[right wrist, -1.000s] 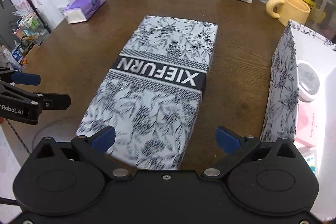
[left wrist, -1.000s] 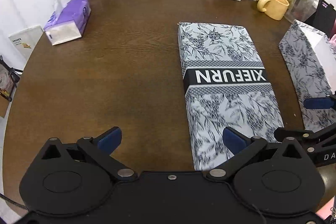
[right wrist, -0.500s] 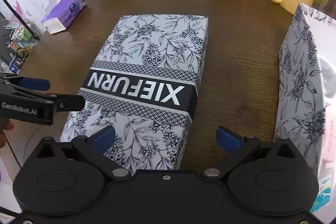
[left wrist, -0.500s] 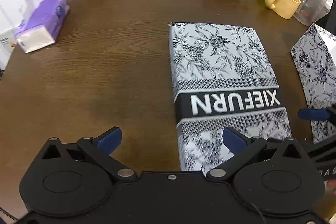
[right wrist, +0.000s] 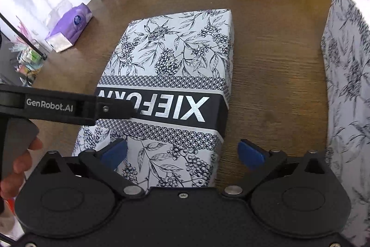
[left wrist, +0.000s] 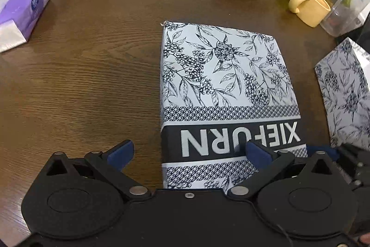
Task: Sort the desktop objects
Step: 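Close the left tool on one end of the lid while the right tool grips the other end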
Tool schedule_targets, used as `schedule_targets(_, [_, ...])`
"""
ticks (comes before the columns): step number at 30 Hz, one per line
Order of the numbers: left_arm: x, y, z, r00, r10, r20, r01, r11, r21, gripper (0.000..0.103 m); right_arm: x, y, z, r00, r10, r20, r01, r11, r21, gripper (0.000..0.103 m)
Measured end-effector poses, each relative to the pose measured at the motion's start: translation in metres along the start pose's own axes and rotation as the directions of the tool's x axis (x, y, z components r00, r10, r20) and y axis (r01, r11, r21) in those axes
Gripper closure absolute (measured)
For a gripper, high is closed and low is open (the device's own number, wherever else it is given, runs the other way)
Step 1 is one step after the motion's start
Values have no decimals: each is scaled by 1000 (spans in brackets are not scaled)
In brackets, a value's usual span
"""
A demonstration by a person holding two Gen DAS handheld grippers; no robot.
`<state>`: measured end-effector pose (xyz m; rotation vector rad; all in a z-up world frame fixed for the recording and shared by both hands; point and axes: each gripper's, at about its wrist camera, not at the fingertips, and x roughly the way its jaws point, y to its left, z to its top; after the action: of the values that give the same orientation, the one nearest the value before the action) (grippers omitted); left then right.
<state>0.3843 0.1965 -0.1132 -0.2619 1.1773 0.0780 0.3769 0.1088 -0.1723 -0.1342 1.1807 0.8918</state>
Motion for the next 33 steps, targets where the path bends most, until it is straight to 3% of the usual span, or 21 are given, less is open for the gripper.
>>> schedule_targets(10, [12,1,-6,994,-105,-14,103,988,-113,0,5,3,-1,999,28,27,-28,999,-25,0])
schedule_targets(22, [8,-3,-13,996,-79,29,82,988,-131,0,8,8,0,999,40,30,-38,998,-56,0])
schedule_targets(28, [-1,-15,-23,998,-43,45,47,995,-83,0,4,7,-5,998,46,44,-43,996,-74,0])
schedule_targets(33, [-13,-13,-37,998,-48,47,53,992,-118,0,-7,11,-10,998,54,42,-48,990,-136,0])
